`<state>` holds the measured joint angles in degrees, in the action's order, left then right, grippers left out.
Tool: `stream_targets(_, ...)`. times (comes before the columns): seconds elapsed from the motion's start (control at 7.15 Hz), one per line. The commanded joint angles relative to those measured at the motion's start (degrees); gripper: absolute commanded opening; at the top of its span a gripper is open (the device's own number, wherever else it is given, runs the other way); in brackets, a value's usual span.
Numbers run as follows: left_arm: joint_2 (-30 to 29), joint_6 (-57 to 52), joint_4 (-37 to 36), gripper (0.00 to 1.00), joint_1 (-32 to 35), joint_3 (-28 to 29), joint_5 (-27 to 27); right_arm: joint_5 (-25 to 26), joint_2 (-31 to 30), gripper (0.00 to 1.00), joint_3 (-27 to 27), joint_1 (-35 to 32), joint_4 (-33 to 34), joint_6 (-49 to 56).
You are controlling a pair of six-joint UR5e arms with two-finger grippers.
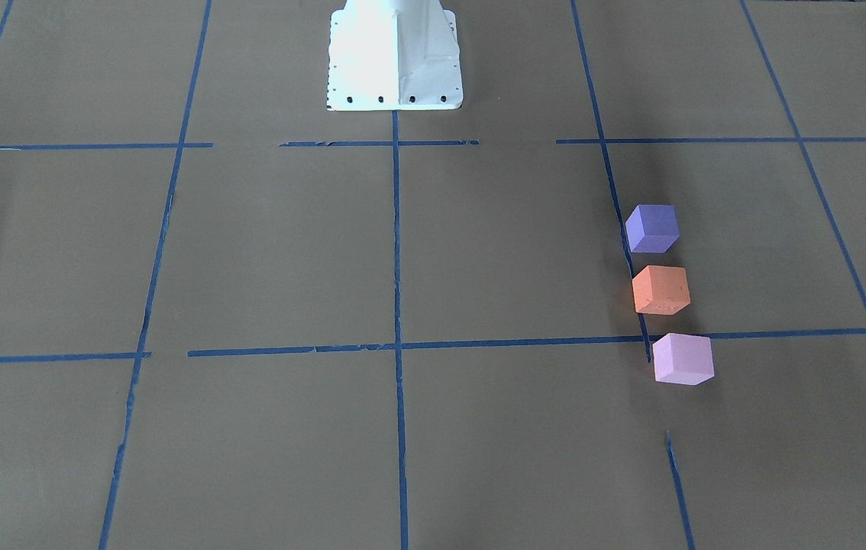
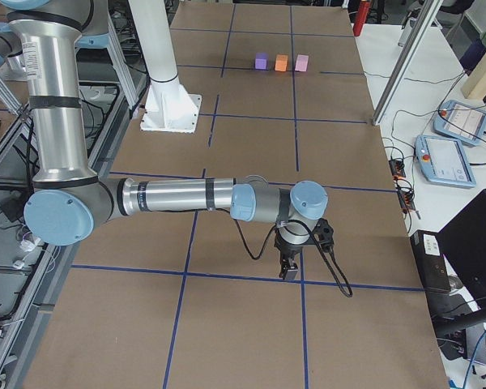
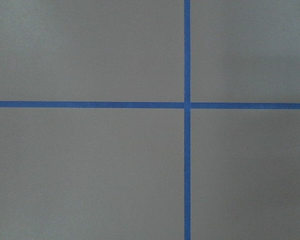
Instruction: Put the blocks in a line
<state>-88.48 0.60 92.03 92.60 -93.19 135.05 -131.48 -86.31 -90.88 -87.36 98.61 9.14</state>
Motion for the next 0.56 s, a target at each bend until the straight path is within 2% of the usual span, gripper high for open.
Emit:
stream_targets(0.0, 0.0, 0.0, -0.1, 1.00, 0.1, -0.6, -0.6, 0.0, 0.0, 1.00, 0.0, 0.0, 0.0, 0.0)
stream_targets(0.42, 0.2, -0.1, 0.0, 1.00, 0.4, -0.5, -0.6, 0.0, 0.0, 1.00, 0.0, 0.0, 0.0, 0.0)
